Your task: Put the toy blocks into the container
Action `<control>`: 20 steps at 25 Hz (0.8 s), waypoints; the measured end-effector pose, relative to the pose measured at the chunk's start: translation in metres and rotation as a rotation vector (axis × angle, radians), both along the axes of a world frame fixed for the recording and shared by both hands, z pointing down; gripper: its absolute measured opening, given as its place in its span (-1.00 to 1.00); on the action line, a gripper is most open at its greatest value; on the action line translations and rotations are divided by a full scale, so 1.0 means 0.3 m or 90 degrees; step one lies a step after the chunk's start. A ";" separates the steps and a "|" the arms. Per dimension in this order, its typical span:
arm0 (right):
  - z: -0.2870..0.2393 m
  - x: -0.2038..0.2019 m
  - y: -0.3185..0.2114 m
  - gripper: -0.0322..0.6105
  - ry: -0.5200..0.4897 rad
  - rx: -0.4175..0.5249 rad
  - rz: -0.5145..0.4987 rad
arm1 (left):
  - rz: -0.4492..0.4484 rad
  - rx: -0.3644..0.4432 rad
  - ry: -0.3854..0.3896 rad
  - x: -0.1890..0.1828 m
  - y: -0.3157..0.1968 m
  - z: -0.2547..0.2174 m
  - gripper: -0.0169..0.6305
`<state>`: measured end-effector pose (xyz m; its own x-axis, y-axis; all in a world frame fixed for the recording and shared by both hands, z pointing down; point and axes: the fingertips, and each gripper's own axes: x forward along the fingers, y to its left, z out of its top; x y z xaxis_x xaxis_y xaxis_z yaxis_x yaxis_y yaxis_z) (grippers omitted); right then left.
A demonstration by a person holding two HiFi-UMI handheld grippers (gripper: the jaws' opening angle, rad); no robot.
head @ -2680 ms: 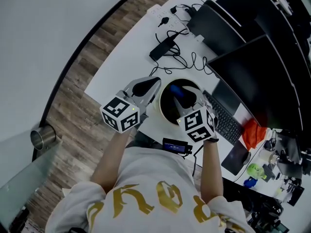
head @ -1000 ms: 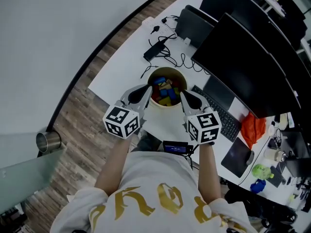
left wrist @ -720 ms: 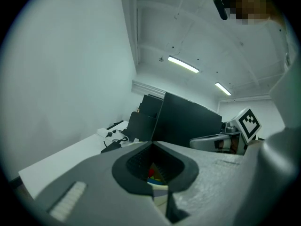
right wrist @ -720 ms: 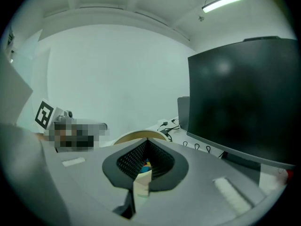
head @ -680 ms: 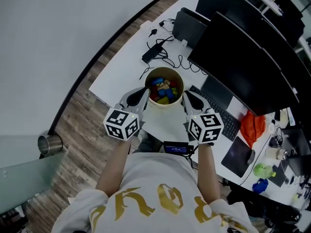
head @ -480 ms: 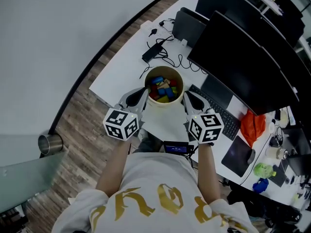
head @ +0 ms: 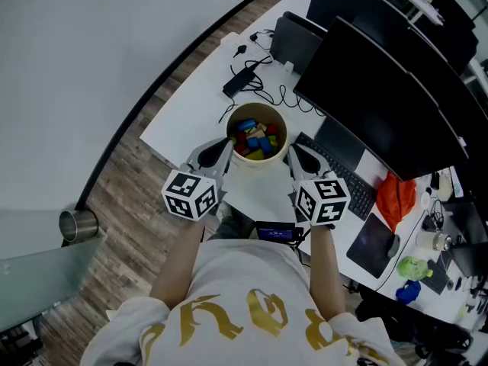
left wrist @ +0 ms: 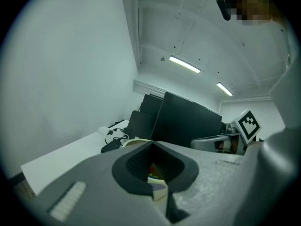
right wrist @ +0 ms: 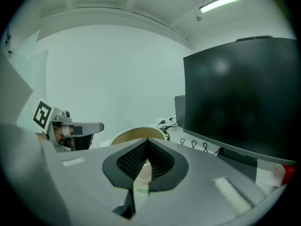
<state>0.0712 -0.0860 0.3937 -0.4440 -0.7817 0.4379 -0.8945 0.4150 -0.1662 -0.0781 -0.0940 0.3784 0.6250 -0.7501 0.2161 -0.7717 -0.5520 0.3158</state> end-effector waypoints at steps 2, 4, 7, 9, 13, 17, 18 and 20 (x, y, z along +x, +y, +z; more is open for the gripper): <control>0.003 0.001 0.002 -0.81 0.004 -0.002 0.001 | 0.003 0.000 -0.001 0.003 0.000 -0.001 -0.92; 0.005 0.002 0.000 -0.81 0.006 -0.002 0.001 | 0.005 -0.001 -0.001 0.006 -0.002 0.000 -0.92; 0.007 0.003 -0.004 -0.81 0.005 -0.002 0.002 | 0.007 -0.002 0.000 0.008 -0.007 0.003 -0.92; 0.008 0.006 -0.005 -0.81 0.006 -0.002 0.002 | 0.008 -0.002 0.000 0.009 -0.009 0.004 -0.92; 0.009 0.008 -0.010 -0.81 0.002 -0.003 0.003 | 0.009 -0.004 0.000 0.009 -0.015 0.005 -0.92; 0.014 0.005 -0.019 -0.81 0.002 -0.005 0.005 | 0.009 -0.007 0.001 0.004 -0.025 0.012 -0.92; 0.015 0.005 -0.021 -0.81 0.002 -0.005 0.005 | 0.009 -0.008 0.001 0.003 -0.028 0.014 -0.92; 0.017 0.007 -0.025 -0.81 0.002 -0.007 0.007 | 0.010 -0.010 0.001 0.001 -0.032 0.017 -0.92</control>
